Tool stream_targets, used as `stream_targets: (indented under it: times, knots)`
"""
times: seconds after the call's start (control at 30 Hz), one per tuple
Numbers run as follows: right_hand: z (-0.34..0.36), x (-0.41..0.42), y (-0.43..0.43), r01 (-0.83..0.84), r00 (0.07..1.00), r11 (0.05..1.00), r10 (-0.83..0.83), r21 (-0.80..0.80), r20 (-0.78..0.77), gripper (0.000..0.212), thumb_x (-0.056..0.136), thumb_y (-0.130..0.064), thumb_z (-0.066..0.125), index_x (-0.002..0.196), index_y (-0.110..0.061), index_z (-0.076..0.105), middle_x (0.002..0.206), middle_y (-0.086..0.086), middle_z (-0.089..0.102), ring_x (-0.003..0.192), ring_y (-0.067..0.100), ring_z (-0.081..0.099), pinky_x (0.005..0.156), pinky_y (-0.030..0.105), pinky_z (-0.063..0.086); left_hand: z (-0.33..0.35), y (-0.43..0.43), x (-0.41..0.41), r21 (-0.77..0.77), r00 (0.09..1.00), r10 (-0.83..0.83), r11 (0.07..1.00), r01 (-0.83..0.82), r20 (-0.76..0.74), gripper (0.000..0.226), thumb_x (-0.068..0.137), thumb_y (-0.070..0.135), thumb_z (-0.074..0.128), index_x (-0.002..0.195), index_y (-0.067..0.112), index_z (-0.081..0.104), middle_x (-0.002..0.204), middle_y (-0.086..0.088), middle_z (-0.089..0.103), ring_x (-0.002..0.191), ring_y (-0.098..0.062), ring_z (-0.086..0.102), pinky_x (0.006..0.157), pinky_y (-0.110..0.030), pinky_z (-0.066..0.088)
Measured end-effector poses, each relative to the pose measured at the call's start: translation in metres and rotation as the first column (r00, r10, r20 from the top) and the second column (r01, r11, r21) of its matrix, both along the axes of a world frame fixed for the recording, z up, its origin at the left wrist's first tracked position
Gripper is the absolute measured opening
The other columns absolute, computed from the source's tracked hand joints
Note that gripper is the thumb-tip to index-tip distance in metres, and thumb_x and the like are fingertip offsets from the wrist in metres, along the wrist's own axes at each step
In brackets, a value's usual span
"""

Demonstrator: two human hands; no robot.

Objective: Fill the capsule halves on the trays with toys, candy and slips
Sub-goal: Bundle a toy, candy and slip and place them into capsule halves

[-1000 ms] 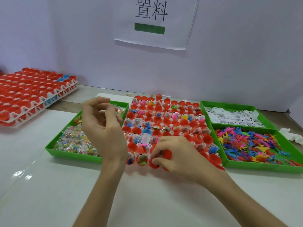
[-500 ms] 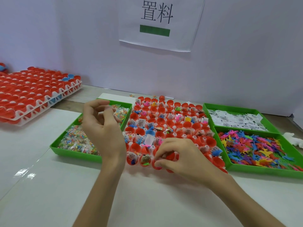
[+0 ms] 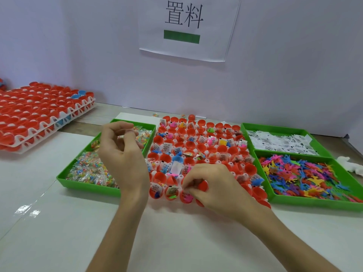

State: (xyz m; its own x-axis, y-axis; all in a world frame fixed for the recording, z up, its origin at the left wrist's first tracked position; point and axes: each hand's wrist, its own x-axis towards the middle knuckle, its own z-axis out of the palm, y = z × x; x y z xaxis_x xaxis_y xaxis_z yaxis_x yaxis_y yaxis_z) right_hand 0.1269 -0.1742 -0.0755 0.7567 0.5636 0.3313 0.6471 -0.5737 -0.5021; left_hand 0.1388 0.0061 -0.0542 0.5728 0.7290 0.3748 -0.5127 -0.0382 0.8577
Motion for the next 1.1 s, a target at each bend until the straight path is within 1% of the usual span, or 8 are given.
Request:
stream_targets:
  times: [0.13, 0.23, 0.3, 0.37, 0.57, 0.73, 0.9, 1.1]
  knots:
    - [-0.002, -0.001, 0.001, -0.003, 0.999, 0.999, 0.005, -0.052, 0.041, 0.012, 0.083, -0.007, 0.076, 0.091, -0.016, 0.077, 0.090, -0.007, 0.073, 0.083, 0.004, 0.065, 0.077, 0.013, 0.053, -0.001, -0.002, 0.001, 0.241, 0.969, -0.219, 0.940, 0.241, -0.115, 0.024, 0.092, 0.005, 0.055, 0.082, 0.023, 0.066, 0.076, 0.009, 0.069, 0.070, -0.007, 0.062, 0.063, -0.019, 0.048]
    - [-0.003, -0.002, 0.002, -0.004, 0.998, 0.996, 0.010, -0.087, 0.068, 0.011, 0.085, -0.009, 0.074, 0.092, -0.017, 0.077, 0.091, -0.009, 0.073, 0.084, 0.004, 0.064, 0.079, 0.009, 0.048, -0.003, -0.007, 0.001, 0.345, 0.947, -0.265, 0.885, 0.314, -0.182, 0.025, 0.093, 0.001, 0.057, 0.082, 0.019, 0.069, 0.078, 0.009, 0.071, 0.079, -0.006, 0.067, 0.070, -0.020, 0.053]
    - [-0.004, -0.002, 0.002, -0.001, 0.996, 0.994, 0.010, -0.108, 0.084, 0.010, 0.086, -0.013, 0.074, 0.094, -0.019, 0.076, 0.095, -0.010, 0.071, 0.088, 0.003, 0.061, 0.080, 0.005, 0.041, -0.003, -0.008, 0.000, 0.346, 0.951, -0.256, 0.888, 0.303, -0.176, 0.027, 0.093, 0.001, 0.057, 0.081, 0.021, 0.069, 0.078, 0.009, 0.071, 0.080, -0.008, 0.068, 0.072, -0.022, 0.054]
    - [-0.005, -0.001, 0.001, 0.011, 0.996, 0.994, -0.001, -0.109, 0.084, 0.011, 0.088, -0.017, 0.073, 0.097, -0.021, 0.076, 0.101, -0.010, 0.069, 0.091, 0.003, 0.060, 0.081, 0.009, 0.040, -0.004, -0.007, 0.001, 0.318, 0.956, -0.244, 0.904, 0.286, -0.164, 0.029, 0.092, 0.000, 0.056, 0.079, 0.024, 0.068, 0.077, 0.006, 0.071, 0.080, -0.013, 0.068, 0.072, -0.027, 0.055]
    - [0.001, -0.002, 0.005, -0.036, 0.991, 0.979, 0.060, -0.201, 0.117, 0.011, 0.088, -0.012, 0.072, 0.097, -0.015, 0.076, 0.092, -0.003, 0.075, 0.085, 0.013, 0.067, 0.079, 0.024, 0.051, -0.005, -0.004, 0.001, 0.298, 0.965, -0.192, 0.924, 0.240, -0.180, 0.032, 0.091, -0.001, 0.055, 0.078, 0.026, 0.067, 0.075, 0.012, 0.069, 0.076, -0.009, 0.065, 0.071, -0.029, 0.056]
    - [0.006, 0.006, 0.010, -0.053, 0.992, 0.969, 0.078, -0.242, 0.098, 0.013, 0.094, -0.014, 0.066, 0.102, -0.018, 0.075, 0.091, -0.003, 0.075, 0.082, 0.011, 0.065, 0.076, 0.007, 0.033, -0.005, -0.005, 0.001, 0.313, 0.966, -0.184, 0.920, 0.234, -0.183, 0.032, 0.089, 0.000, 0.054, 0.077, 0.026, 0.067, 0.076, 0.013, 0.069, 0.077, -0.009, 0.065, 0.072, -0.030, 0.055]
    - [0.002, 0.004, 0.006, -0.060, 0.993, 0.981, 0.077, -0.185, 0.084, 0.014, 0.094, -0.013, 0.067, 0.105, -0.012, 0.076, 0.098, 0.001, 0.075, 0.092, 0.016, 0.066, 0.082, 0.029, 0.055, -0.005, -0.004, 0.001, 0.304, 0.964, -0.183, 0.923, 0.235, -0.192, 0.034, 0.090, -0.002, 0.055, 0.076, 0.027, 0.066, 0.075, 0.014, 0.068, 0.078, -0.009, 0.064, 0.072, -0.028, 0.055]
    - [-0.002, 0.000, -0.002, -0.029, 0.993, 0.995, 0.040, -0.095, 0.112, 0.014, 0.091, -0.016, 0.070, 0.103, -0.013, 0.076, 0.100, -0.002, 0.073, 0.094, 0.013, 0.064, 0.085, 0.027, 0.054, -0.006, -0.004, 0.001, 0.287, 0.963, -0.188, 0.928, 0.238, -0.191, 0.032, 0.089, 0.001, 0.054, 0.076, 0.027, 0.067, 0.075, 0.011, 0.068, 0.078, -0.010, 0.064, 0.072, -0.027, 0.054]
